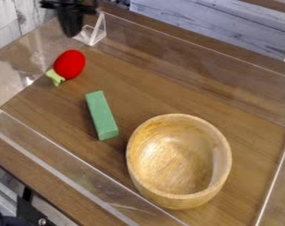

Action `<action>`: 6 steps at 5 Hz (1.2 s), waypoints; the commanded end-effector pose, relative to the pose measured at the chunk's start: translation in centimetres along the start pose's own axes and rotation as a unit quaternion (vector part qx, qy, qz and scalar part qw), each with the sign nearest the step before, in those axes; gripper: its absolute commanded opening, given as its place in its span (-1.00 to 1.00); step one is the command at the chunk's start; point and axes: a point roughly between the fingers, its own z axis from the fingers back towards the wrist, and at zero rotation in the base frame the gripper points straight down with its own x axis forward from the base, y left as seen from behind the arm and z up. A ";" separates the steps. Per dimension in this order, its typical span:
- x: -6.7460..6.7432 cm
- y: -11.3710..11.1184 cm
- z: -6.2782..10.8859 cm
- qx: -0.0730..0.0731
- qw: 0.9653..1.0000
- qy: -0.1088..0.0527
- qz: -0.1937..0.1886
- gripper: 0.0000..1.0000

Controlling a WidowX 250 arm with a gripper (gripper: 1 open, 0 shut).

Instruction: Move the red object to the right side of the table

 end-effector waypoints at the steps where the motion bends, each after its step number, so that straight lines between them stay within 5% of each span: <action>1: 0.3 -2.8 3.3 0.006 0.999 -0.043 0.003 -1.00; 2: 0.9 -6.7 4.0 -0.001 0.999 -0.043 0.003 -1.00; 3: 1.4 -7.2 2.9 -0.005 0.999 -0.042 -0.022 -1.00; 4: 1.8 -5.9 1.5 -0.003 0.999 -0.037 -0.038 1.00; 6: 1.0 -3.1 -1.7 -0.003 0.999 -0.039 -0.036 1.00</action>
